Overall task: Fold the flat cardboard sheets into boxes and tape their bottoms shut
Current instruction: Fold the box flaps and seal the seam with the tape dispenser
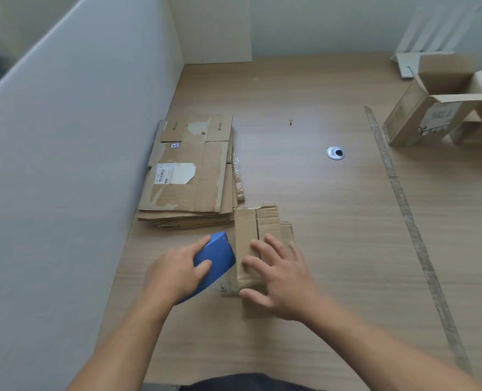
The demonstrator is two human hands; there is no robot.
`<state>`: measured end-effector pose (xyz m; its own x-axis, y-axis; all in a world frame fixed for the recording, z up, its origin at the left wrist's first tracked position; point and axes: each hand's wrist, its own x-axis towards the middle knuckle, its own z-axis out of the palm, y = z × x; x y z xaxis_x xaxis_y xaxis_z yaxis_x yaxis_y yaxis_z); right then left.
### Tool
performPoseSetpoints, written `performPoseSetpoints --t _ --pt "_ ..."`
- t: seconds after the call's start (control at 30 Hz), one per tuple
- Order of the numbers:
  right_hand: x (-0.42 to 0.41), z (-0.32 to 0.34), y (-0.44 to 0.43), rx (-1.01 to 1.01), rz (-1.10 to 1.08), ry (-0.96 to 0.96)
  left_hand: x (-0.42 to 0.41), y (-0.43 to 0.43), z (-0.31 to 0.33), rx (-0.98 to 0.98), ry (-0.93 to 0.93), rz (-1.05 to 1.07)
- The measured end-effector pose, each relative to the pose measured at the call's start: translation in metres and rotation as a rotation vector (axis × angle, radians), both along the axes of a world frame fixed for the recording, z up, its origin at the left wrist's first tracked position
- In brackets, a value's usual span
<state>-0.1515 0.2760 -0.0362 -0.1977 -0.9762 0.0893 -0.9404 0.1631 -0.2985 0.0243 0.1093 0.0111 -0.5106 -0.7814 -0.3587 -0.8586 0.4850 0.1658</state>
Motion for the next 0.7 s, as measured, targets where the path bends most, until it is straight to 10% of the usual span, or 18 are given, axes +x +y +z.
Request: performPoseSetpoints --t 0.7 --pt "0.017 -0.003 -0.010 0.049 -0.153 0.020 0.015 0.015 0.016 0.090 0.319 0.241"
